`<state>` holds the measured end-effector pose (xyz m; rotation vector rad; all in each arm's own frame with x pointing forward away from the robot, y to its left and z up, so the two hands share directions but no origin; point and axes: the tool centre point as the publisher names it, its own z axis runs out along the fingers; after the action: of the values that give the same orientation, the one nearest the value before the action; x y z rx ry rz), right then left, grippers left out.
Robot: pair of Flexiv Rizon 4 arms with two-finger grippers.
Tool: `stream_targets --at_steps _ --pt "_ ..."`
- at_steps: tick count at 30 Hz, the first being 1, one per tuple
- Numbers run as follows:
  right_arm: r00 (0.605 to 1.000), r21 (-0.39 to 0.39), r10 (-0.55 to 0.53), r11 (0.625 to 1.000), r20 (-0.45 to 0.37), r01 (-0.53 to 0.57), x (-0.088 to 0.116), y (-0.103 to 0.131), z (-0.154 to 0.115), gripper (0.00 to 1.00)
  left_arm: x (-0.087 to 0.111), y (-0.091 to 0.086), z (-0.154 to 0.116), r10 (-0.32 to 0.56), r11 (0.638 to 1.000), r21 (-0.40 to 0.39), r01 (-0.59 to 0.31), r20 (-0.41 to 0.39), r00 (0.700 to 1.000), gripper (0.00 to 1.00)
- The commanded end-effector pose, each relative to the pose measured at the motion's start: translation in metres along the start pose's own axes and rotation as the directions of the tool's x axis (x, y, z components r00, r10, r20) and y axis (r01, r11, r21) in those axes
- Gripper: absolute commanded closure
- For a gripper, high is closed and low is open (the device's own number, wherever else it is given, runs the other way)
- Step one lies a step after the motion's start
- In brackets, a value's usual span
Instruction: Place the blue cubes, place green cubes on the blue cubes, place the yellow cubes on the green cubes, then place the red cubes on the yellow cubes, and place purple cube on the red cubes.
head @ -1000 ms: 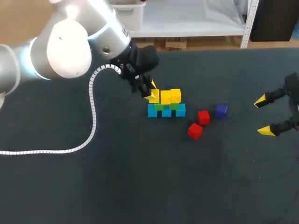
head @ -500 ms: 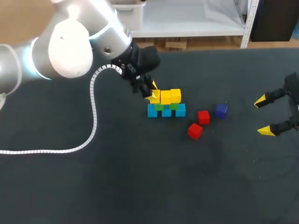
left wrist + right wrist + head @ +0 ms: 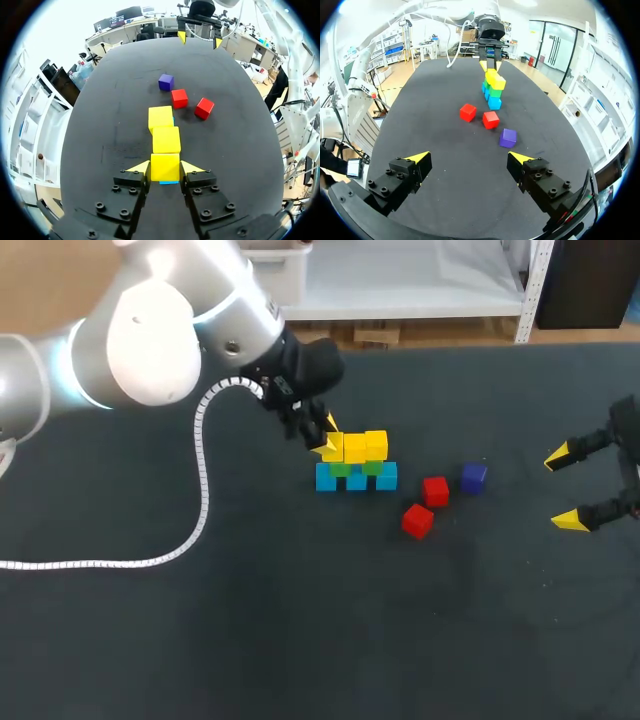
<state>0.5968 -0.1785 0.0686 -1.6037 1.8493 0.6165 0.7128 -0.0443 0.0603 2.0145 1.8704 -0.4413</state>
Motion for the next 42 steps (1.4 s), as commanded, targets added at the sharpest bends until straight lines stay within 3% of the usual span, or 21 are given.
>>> stream_targets --at_steps 1,15,22,26,28,30,32,42 --pt "1.0 -0.001 -0.001 1.0 0.002 0.001 0.0 -0.001 0.001 0.0 0.0 0.003 0.0 0.001 1.0 0.008 -0.001 -0.001 1.0 1.0" --pt "1.0 -0.001 -0.001 1.0 0.002 0.001 0.0 -0.001 0.001 0.0 0.001 0.003 0.002 -0.002 1.0 0.012 0.002 0.001 1.0 0.85" --pt "1.0 -0.001 -0.001 1.0 0.002 0.001 0.0 -0.001 0.001 0.0 0.001 0.003 0.003 -0.004 1.0 0.012 0.004 0.002 1.0 0.69" --pt "1.0 -0.001 -0.001 1.0 0.002 0.001 0.0 -0.001 0.001 0.0 0.001 0.002 0.003 -0.008 1.0 0.015 0.008 0.003 1.0 0.54" --pt "1.0 -0.001 -0.001 1.0 0.002 0.001 0.0 -0.001 0.001 0.0 0.001 0.002 0.003 -0.01 1.0 0.017 0.009 0.004 1.0 0.35" --pt "1.0 -0.001 -0.001 1.0 0.002 0.001 0.0 -0.001 0.001 0.0 0.001 0.002 0.003 -0.012 1.0 0.018 0.012 0.004 1.0 0.09" --pt "1.0 -0.001 -0.001 1.0 0.002 0.001 0.0 -0.001 0.001 0.0 0.001 0.002 0.003 -0.013 1.0 0.019 0.013 0.004 1.0 0.0" --pt "1.0 -0.001 -0.001 1.0 0.002 0.001 0.0 -0.001 0.001 0.0 0.003 -0.007 -0.016 0.012 1.0 -0.014 -0.012 0.021 1.0 0.0"
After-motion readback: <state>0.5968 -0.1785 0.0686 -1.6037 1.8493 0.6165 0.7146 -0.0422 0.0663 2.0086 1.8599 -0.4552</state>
